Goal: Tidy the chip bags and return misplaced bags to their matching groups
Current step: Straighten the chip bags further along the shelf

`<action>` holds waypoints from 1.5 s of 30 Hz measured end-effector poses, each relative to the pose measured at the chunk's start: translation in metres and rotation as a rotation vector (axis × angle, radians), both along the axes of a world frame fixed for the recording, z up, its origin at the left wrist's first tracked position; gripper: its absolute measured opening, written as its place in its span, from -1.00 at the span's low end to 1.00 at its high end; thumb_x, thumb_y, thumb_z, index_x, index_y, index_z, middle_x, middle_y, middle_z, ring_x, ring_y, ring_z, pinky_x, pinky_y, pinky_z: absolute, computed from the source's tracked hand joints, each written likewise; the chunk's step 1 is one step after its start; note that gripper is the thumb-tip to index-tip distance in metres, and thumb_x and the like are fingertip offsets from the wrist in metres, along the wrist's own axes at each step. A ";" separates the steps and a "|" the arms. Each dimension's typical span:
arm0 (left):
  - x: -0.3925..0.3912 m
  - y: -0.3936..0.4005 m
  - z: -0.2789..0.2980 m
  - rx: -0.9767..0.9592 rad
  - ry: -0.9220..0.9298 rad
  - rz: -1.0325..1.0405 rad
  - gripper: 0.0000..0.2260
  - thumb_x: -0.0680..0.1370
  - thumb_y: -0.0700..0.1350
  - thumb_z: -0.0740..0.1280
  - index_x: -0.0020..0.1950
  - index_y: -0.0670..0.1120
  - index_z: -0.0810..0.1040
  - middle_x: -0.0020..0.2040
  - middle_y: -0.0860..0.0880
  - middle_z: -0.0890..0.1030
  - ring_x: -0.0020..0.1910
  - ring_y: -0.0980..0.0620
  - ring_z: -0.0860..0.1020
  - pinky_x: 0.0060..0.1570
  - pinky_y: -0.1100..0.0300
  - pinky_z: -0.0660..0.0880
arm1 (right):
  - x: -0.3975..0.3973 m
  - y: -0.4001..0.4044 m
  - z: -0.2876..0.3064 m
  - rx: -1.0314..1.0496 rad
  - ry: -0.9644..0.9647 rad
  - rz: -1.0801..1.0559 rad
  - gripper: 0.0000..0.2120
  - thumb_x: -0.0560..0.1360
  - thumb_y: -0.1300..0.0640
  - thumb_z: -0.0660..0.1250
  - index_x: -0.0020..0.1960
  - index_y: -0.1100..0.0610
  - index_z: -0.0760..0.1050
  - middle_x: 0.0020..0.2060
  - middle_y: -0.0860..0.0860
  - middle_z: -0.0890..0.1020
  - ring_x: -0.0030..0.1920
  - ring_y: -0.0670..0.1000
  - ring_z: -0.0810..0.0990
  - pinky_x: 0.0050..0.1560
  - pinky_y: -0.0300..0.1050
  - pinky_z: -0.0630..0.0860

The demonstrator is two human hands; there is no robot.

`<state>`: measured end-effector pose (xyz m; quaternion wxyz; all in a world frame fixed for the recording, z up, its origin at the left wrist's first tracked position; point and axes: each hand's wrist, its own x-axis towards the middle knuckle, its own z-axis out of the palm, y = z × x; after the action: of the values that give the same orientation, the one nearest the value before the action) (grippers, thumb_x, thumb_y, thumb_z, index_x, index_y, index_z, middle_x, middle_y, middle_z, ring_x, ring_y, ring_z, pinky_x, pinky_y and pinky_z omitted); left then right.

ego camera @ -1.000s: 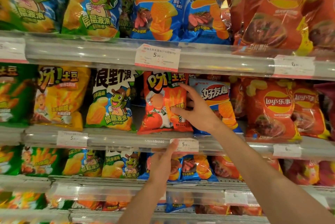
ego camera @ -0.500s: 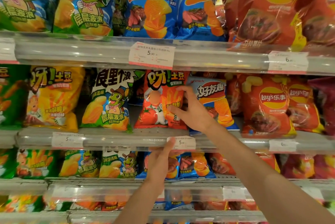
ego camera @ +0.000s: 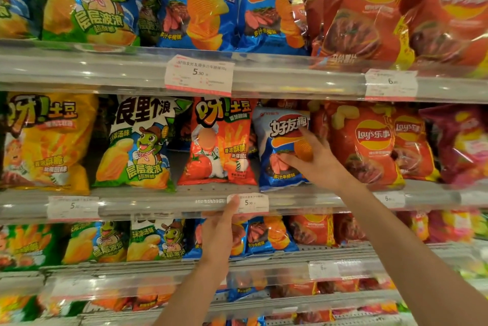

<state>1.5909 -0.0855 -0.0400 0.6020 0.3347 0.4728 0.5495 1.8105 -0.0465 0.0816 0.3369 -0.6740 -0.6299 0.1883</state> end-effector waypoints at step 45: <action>-0.002 -0.005 0.002 0.008 0.121 0.024 -0.67 0.51 0.27 0.43 -0.25 0.05 0.77 -0.22 -0.29 0.71 -0.28 -0.11 0.54 -0.03 -0.10 0.49 | -0.021 -0.012 -0.050 0.446 -0.116 -0.161 -0.23 0.59 -0.04 0.38 0.63 0.18 0.08 0.48 0.25 0.33 0.45 0.26 0.37 0.41 0.20 0.40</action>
<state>1.5886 -0.0908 -0.0381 0.5643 0.3643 0.5101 0.5373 1.7896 -0.0583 0.0316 0.4545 -0.6405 -0.6186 -0.0219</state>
